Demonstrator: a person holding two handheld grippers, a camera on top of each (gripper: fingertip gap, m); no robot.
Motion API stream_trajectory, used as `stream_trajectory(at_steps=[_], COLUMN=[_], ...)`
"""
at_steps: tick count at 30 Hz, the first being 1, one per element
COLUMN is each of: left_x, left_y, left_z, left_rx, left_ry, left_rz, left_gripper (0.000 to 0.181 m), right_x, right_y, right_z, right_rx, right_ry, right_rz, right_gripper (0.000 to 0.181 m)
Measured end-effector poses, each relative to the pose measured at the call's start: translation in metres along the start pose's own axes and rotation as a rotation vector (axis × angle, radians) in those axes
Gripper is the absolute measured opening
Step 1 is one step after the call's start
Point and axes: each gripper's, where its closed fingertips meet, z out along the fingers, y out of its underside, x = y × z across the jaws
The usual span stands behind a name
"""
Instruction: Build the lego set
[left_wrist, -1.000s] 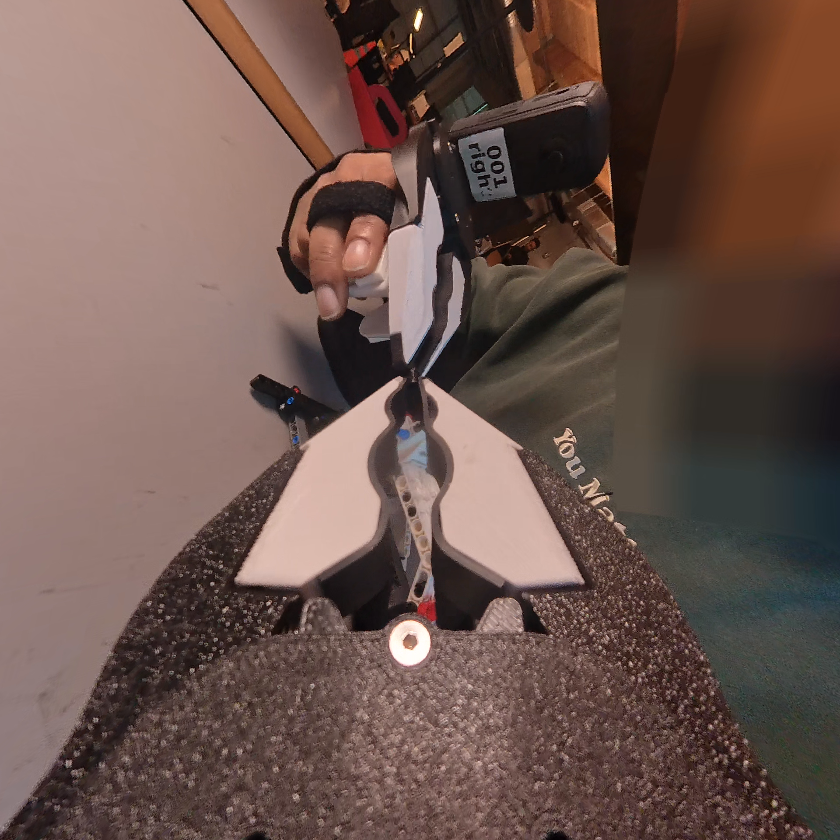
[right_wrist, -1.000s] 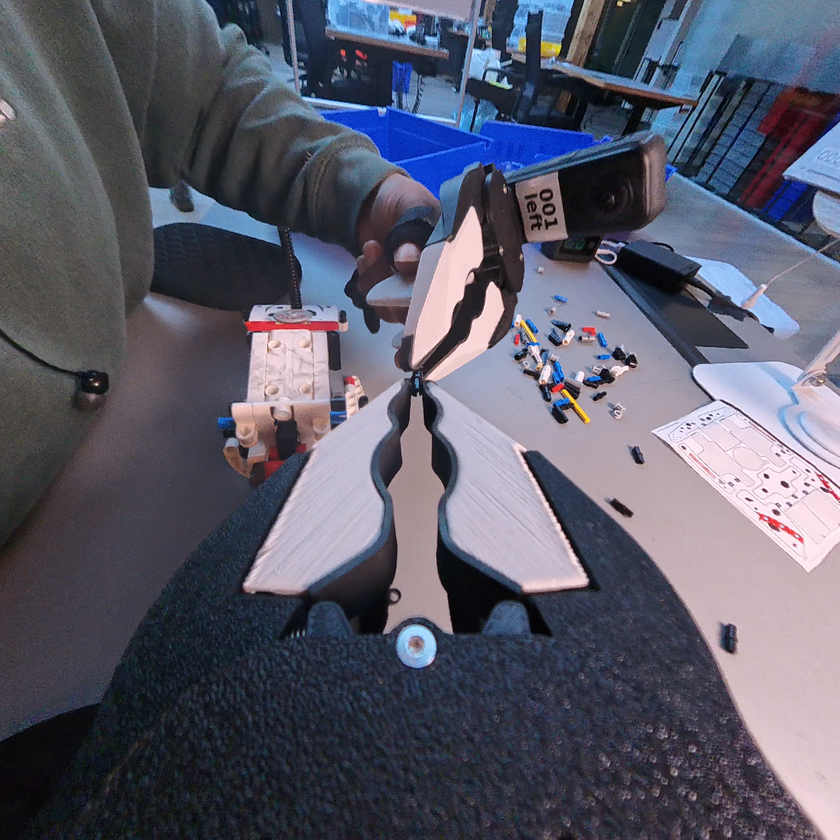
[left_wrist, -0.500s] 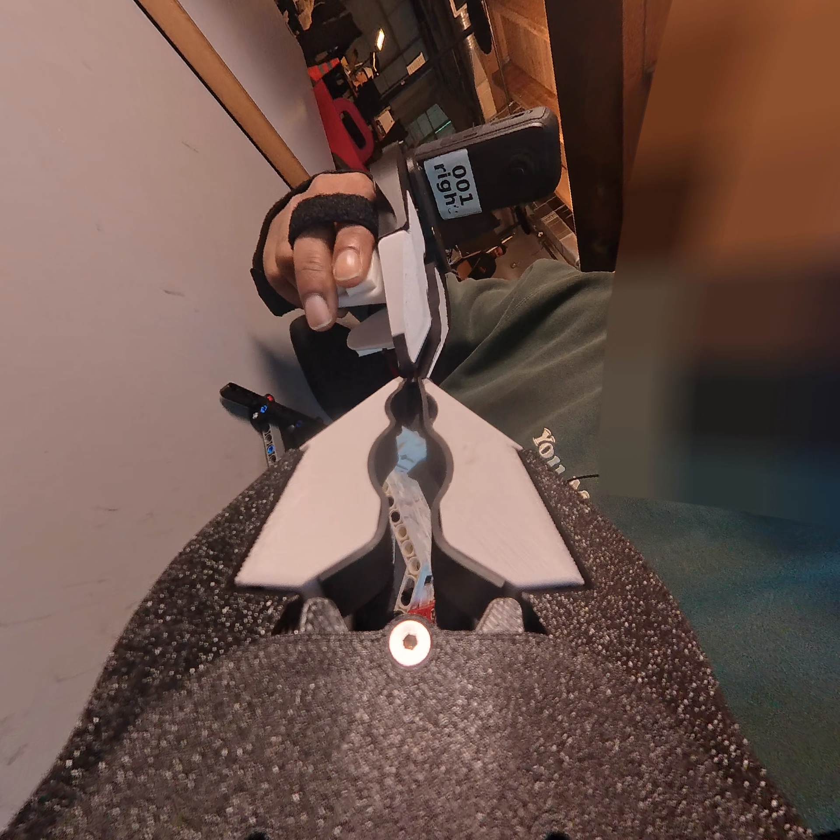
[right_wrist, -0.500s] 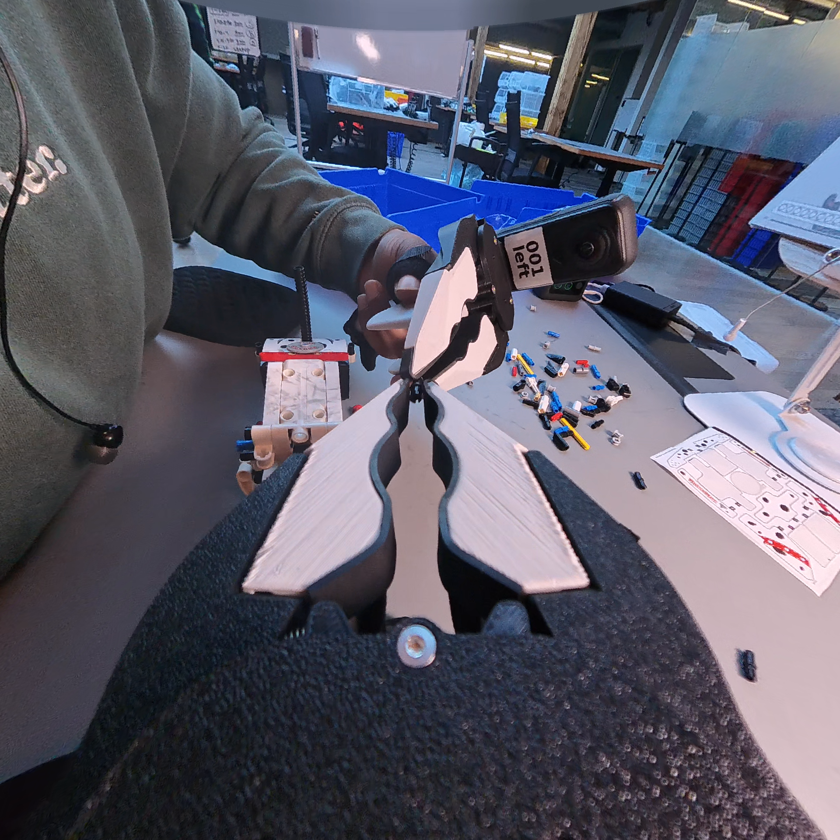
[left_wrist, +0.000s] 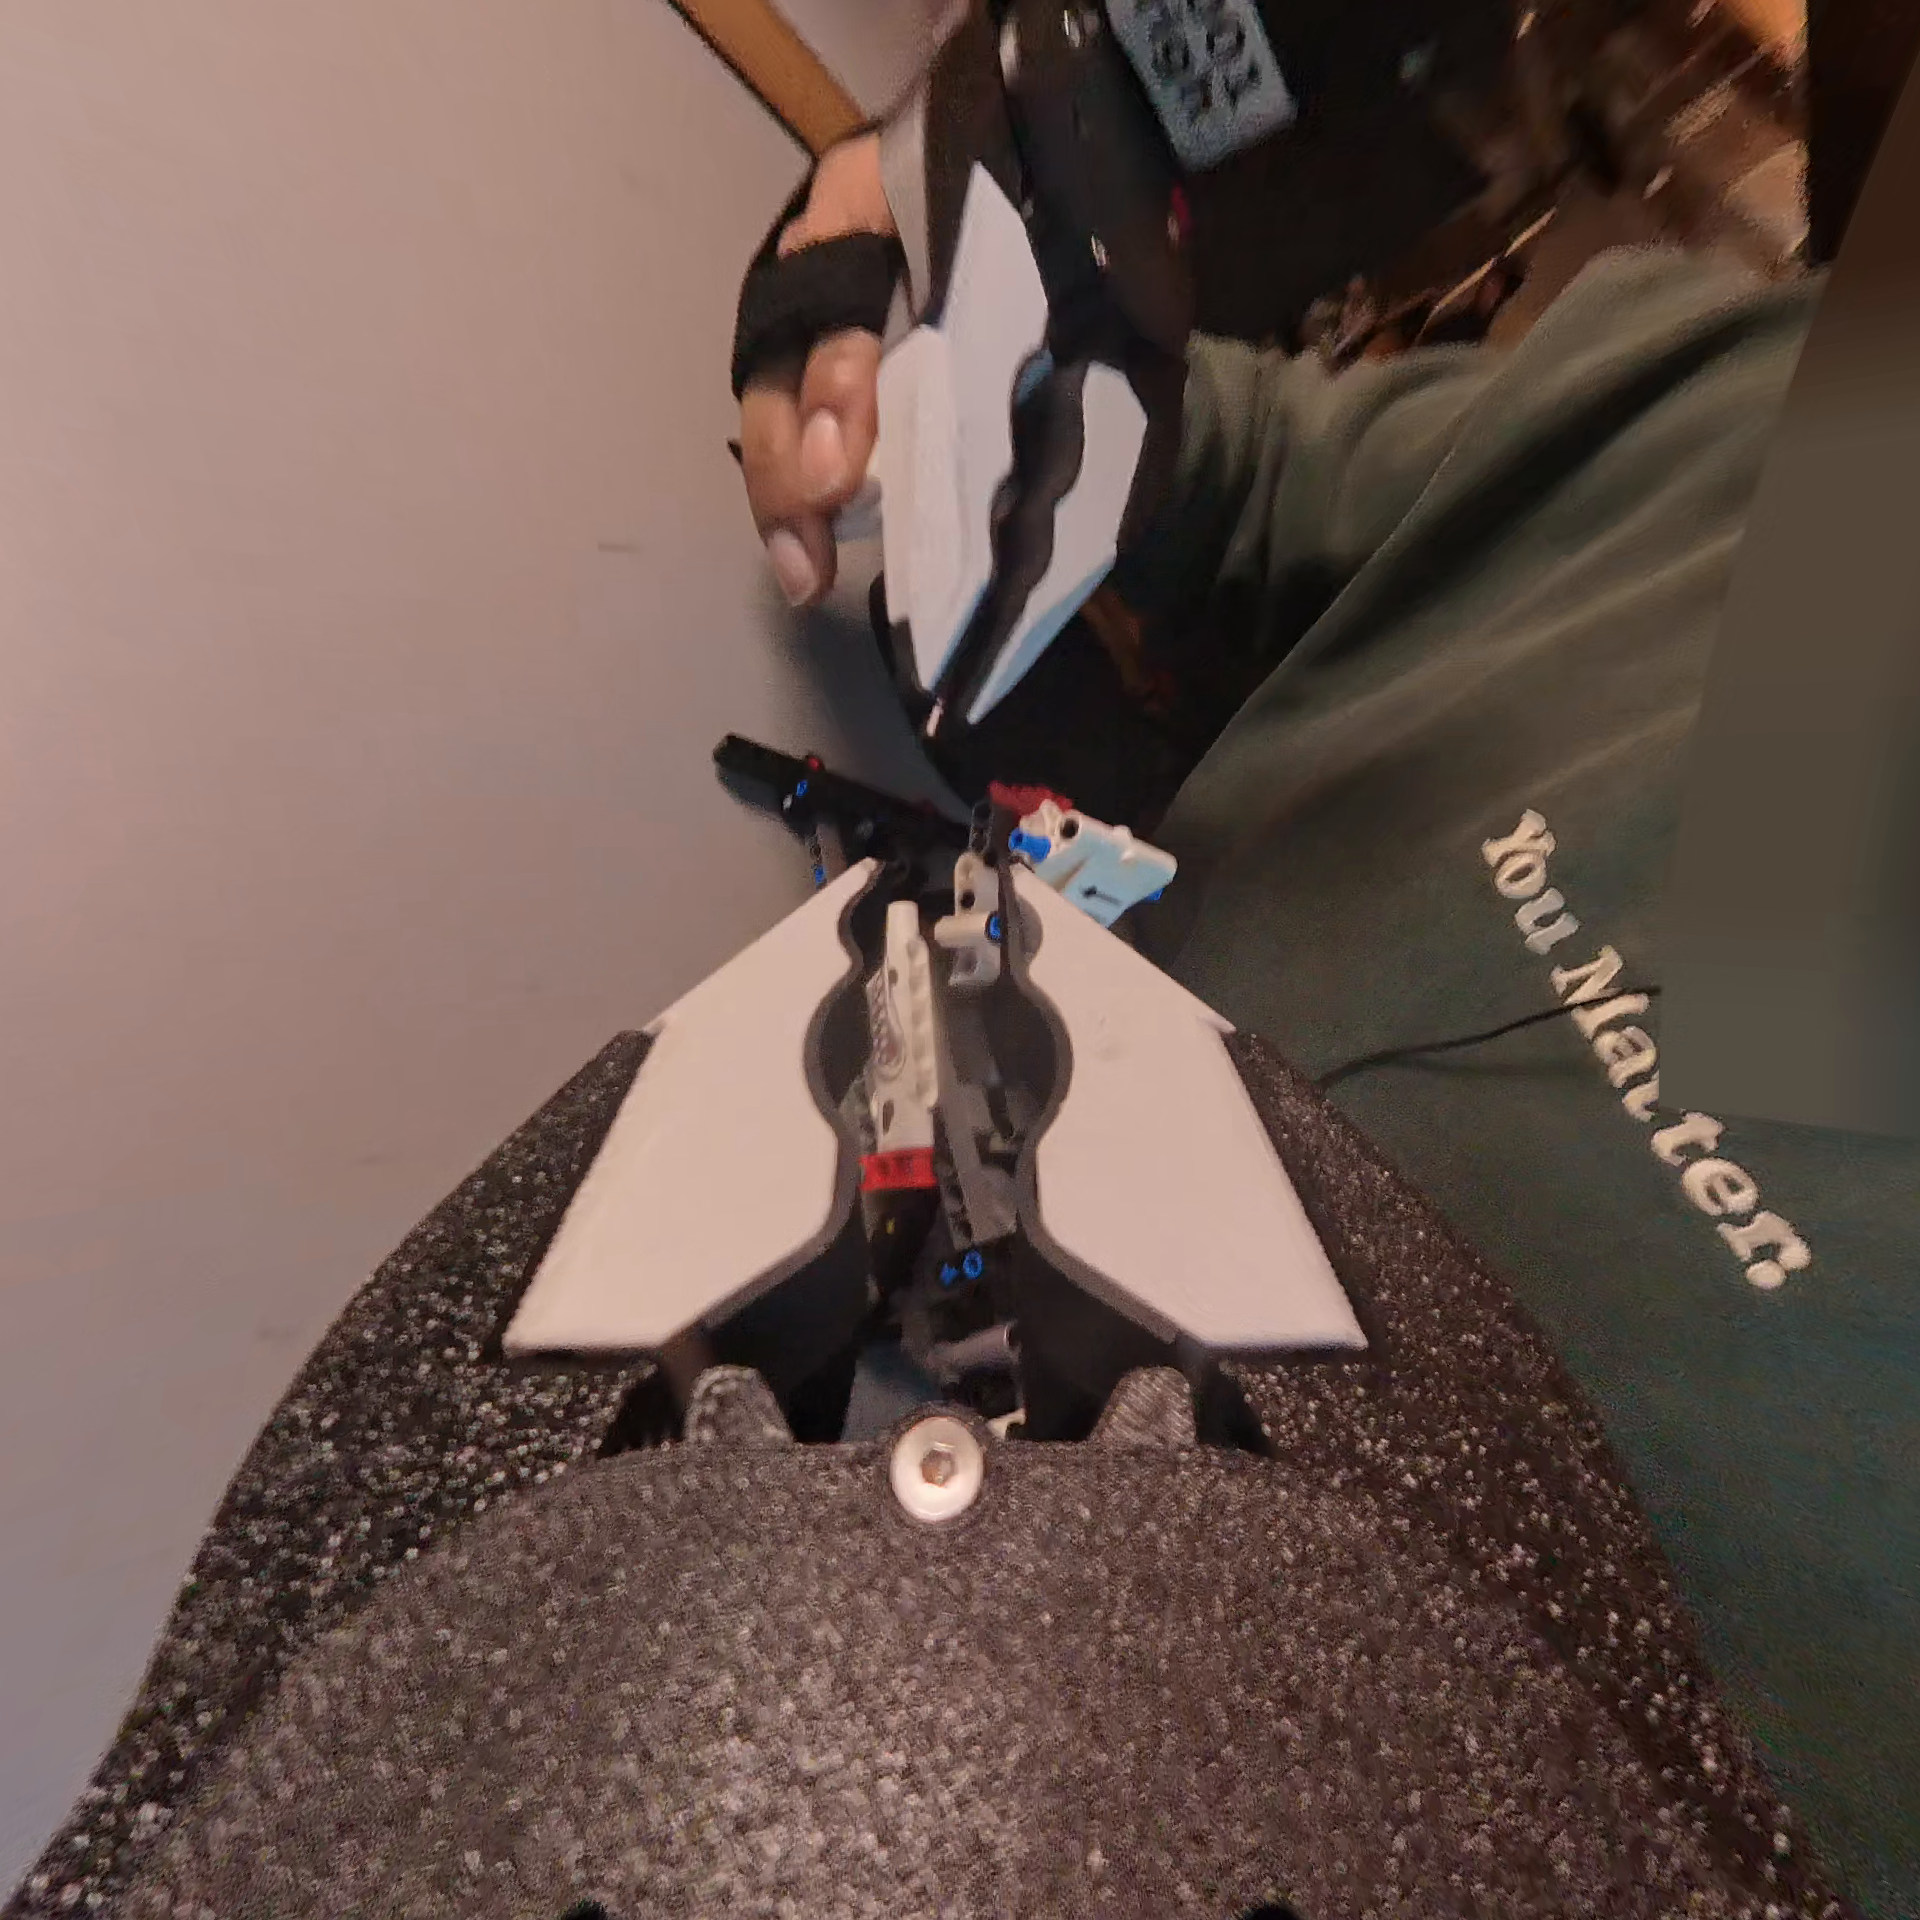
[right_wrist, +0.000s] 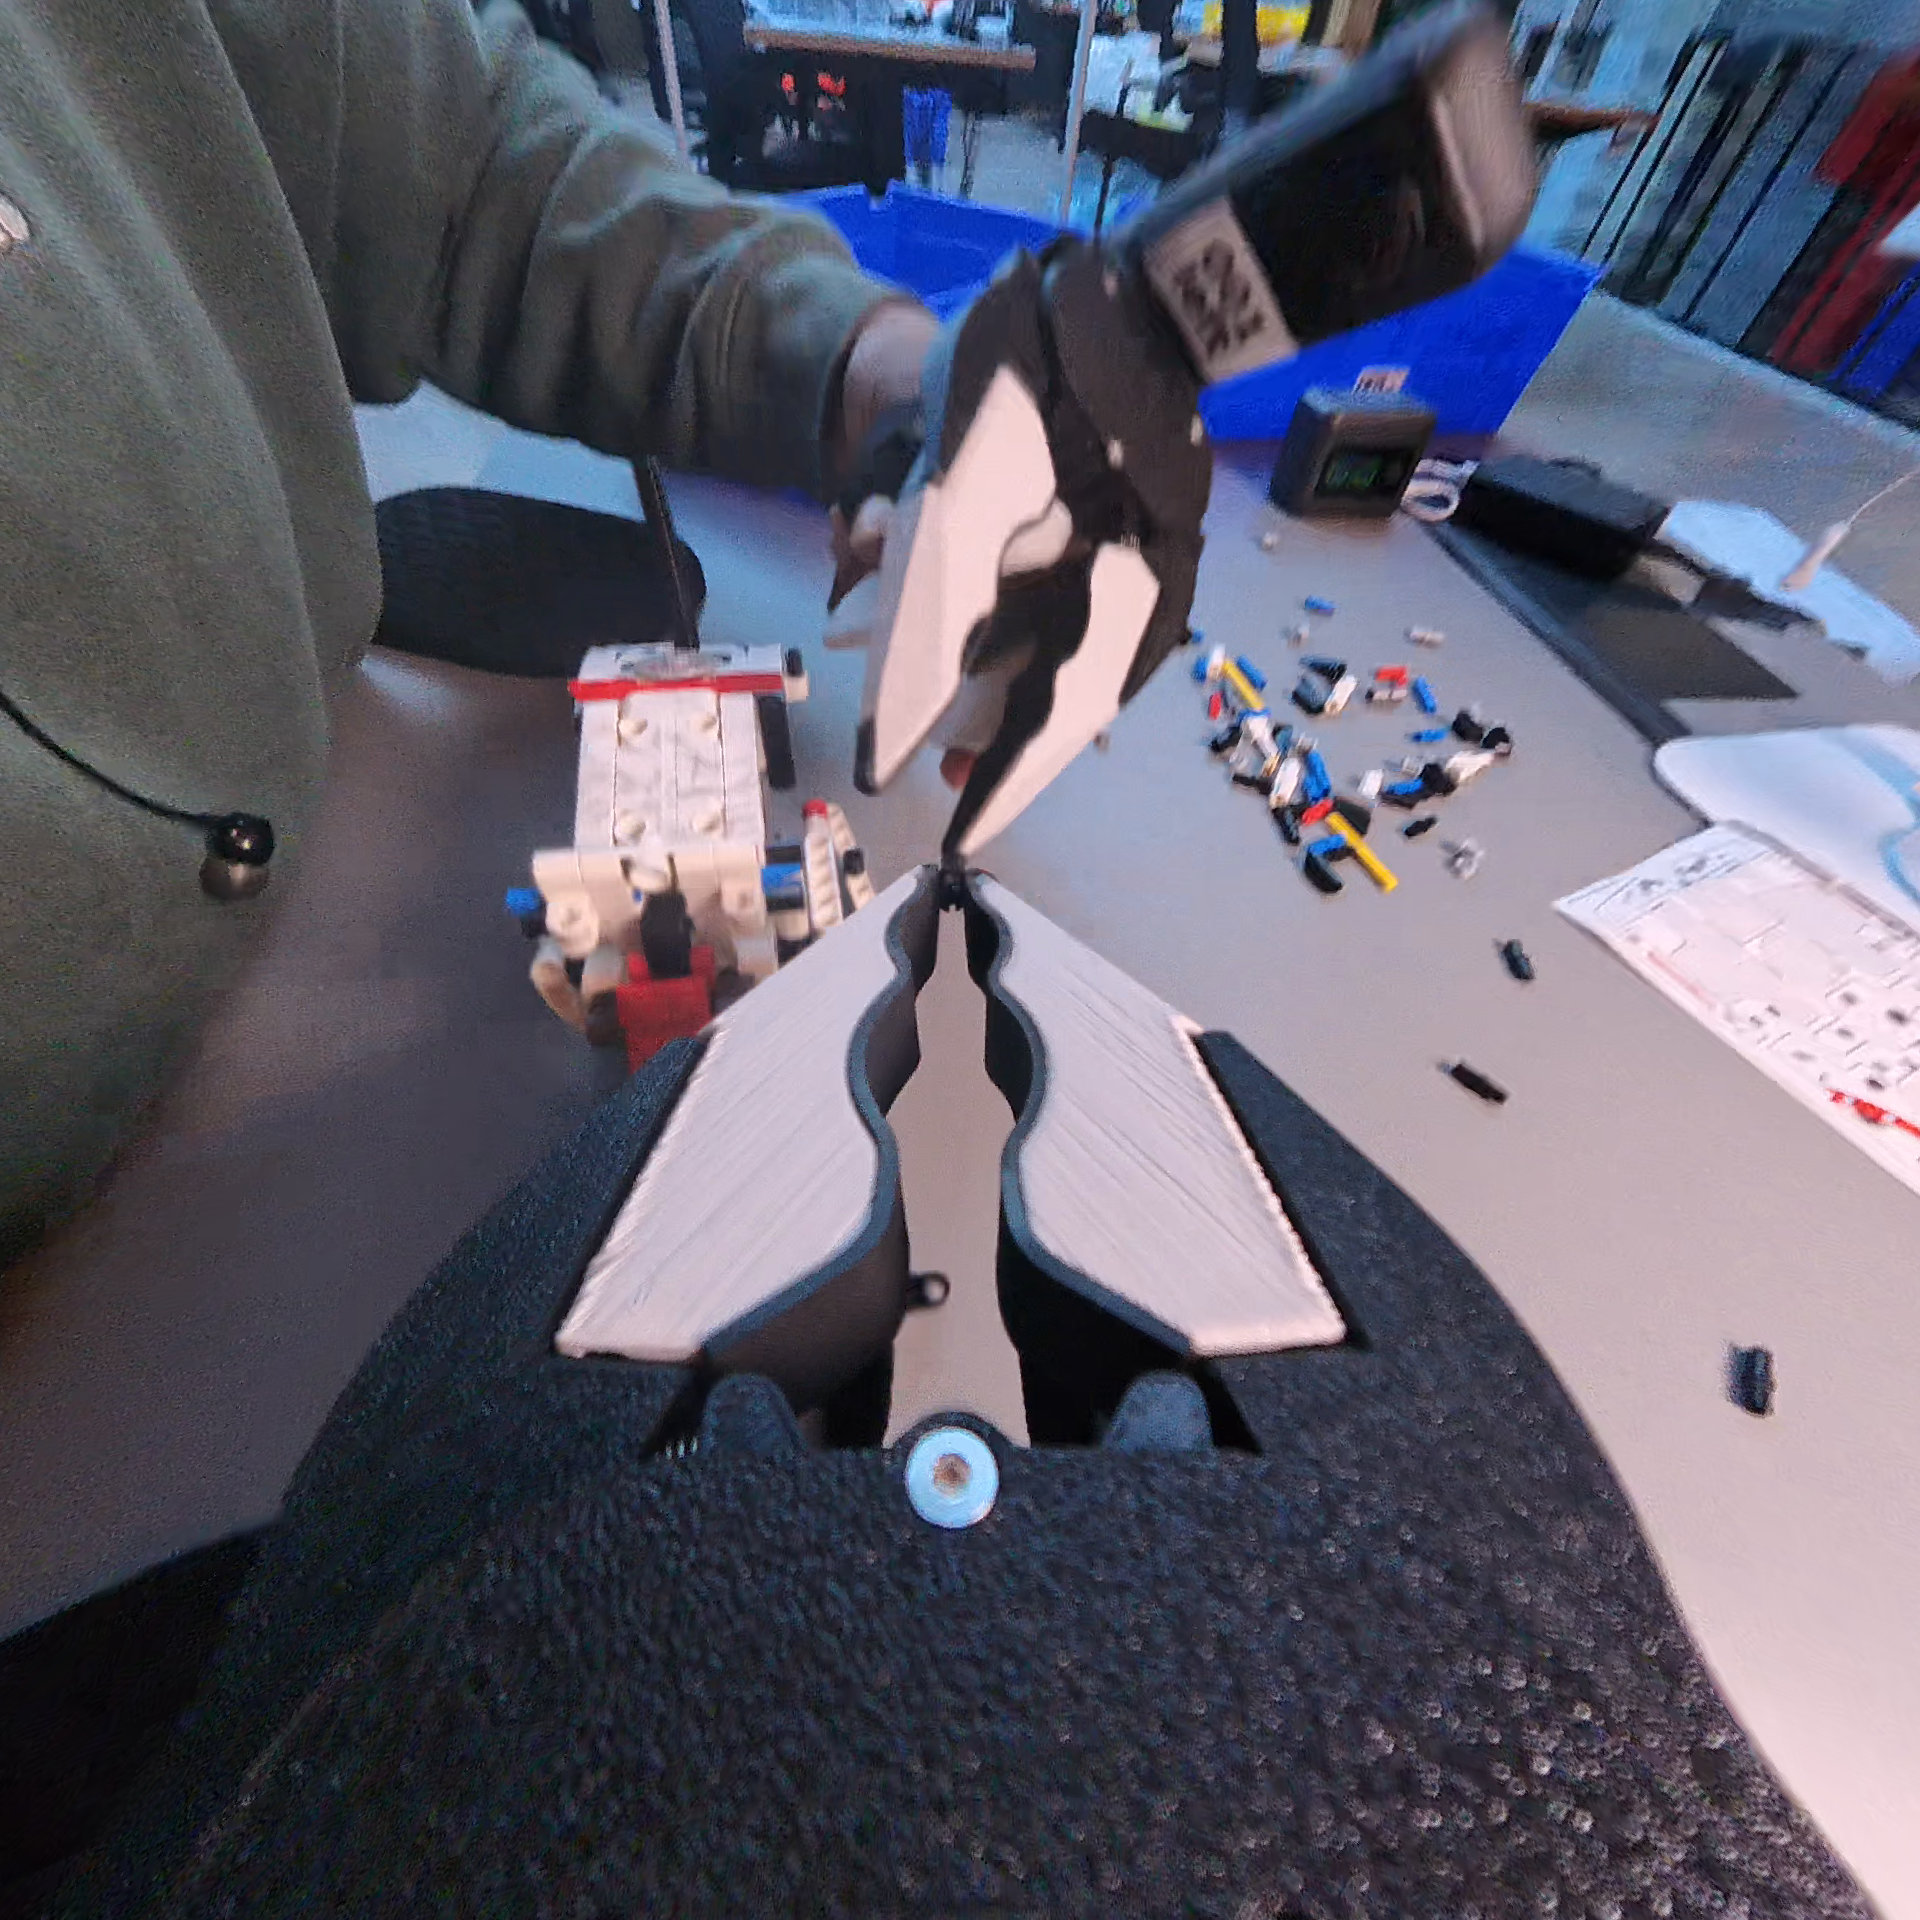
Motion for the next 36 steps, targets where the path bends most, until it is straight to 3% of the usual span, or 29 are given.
stream_trajectory(at_steps=[7,12,36], left_x=[-0.008,-0.013,-0.011], left_y=[0.045,0.053,0.054], left_z=[-0.003,0.005,0.012], left_rx=[-0.332,-0.441,-0.313], left_ry=[-0.159,-0.203,-0.281], left_rz=[0.188,0.241,0.203], left_gripper=[0.023,0.013,0.008], right_x=[-0.013,-0.025,-0.034], right_y=[0.027,0.034,0.038], right_z=[0.004,0.014,0.017], right_rx=[-0.104,-0.134,-0.109], right_ry=[-0.123,-0.193,-0.203], right_rz=[0.071,0.071,0.056], right_gripper=[0.003,0.004,0.003])
